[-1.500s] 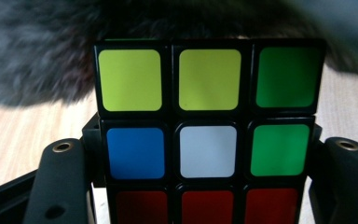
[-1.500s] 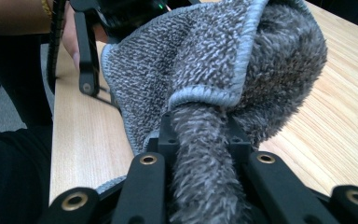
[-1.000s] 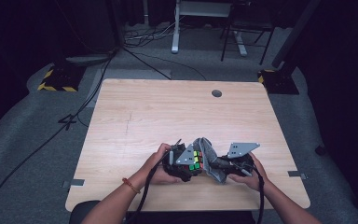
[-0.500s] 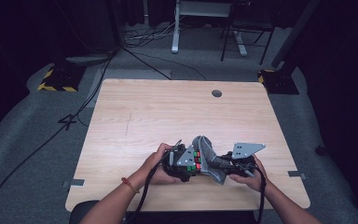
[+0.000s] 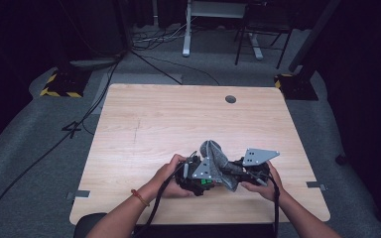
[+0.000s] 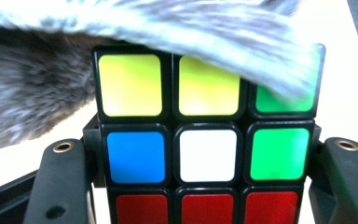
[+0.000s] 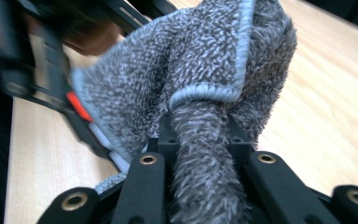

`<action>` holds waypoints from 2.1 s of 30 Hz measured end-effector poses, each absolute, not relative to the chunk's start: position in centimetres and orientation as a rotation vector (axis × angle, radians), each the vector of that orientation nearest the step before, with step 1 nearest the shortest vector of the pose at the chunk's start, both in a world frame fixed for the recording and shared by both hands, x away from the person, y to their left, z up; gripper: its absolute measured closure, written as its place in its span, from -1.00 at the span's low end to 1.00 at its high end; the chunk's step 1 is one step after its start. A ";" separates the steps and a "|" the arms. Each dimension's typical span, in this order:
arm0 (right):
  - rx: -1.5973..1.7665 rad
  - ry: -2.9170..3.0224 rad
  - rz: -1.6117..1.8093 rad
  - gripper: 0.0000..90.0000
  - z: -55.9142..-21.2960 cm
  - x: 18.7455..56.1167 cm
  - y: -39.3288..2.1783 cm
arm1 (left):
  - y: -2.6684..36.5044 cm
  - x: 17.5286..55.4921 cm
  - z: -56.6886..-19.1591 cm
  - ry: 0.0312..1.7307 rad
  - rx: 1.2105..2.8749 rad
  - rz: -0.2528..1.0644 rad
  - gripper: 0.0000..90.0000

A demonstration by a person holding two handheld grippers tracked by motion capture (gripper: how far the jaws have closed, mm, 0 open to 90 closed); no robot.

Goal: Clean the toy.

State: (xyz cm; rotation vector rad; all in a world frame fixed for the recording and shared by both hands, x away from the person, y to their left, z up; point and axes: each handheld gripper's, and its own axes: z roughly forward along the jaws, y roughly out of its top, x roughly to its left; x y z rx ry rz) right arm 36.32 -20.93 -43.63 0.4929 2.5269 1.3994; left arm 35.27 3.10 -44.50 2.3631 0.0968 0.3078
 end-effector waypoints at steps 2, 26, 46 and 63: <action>0.507 2.549 1.365 0.68 -44.0 36.5 -21.3 | 3.3 35.3 -44.3 0.101 2.351 0.316 -0.26; 0.364 2.587 1.555 0.68 -44.1 35.5 -21.4 | 3.8 35.9 -44.3 0.122 2.319 0.273 -0.28; 0.441 2.560 1.587 0.68 -44.5 35.7 -22.0 | 2.9 35.8 -44.6 0.131 2.349 0.223 -0.28; 0.425 2.608 1.535 0.69 -45.5 35.9 -21.4 | 2.4 36.6 -47.1 0.128 2.446 0.184 -0.27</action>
